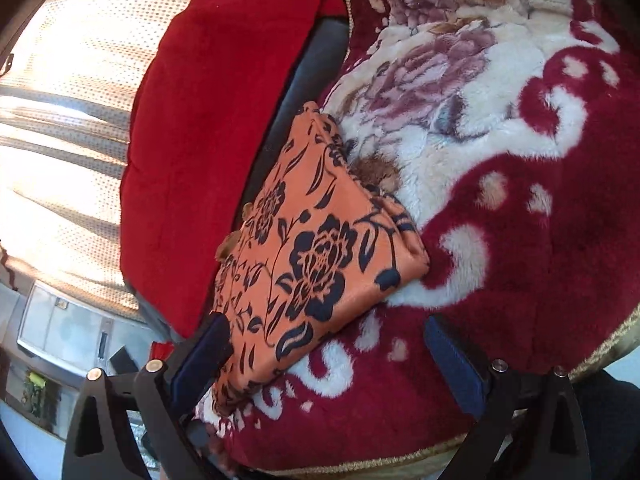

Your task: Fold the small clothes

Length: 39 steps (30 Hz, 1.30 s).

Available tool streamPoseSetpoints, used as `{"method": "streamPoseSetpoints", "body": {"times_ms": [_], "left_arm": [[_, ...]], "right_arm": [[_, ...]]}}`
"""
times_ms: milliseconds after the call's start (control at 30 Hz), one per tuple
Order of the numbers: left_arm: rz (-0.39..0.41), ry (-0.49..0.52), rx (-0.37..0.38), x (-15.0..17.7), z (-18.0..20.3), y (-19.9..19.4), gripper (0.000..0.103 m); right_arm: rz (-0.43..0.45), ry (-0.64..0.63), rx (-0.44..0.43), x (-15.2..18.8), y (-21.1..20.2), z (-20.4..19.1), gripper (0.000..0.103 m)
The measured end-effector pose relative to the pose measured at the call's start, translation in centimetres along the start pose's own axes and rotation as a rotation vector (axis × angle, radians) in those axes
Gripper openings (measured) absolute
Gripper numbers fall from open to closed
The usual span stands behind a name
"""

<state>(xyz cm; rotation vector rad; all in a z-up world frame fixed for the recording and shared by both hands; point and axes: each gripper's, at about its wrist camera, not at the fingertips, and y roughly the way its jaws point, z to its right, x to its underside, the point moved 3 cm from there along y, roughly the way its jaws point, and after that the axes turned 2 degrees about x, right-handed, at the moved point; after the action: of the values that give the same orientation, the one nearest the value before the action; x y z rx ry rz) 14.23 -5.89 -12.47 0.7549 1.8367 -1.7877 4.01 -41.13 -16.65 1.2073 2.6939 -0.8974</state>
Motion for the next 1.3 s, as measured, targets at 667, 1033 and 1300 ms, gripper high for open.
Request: {"method": "streamPoseSetpoints", "body": {"times_ms": [667, 1033, 1300], "left_arm": [[-0.021, 0.049, -0.020, -0.4, 1.0, 2.6, 0.090], [0.059, 0.061, -0.015, 0.5, 0.4, 2.3, 0.094], [0.073, 0.051, -0.003, 0.7, 0.2, 2.6, 0.097]], "right_arm": [[0.023, -0.310, 0.362, -1.1, 2.7, -2.5, 0.025], [-0.021, -0.239, 0.060, -9.8, 3.3, -4.0, 0.089], [-0.307, -0.502, 0.235, -13.5, 14.2, -8.0, 0.016]]}}
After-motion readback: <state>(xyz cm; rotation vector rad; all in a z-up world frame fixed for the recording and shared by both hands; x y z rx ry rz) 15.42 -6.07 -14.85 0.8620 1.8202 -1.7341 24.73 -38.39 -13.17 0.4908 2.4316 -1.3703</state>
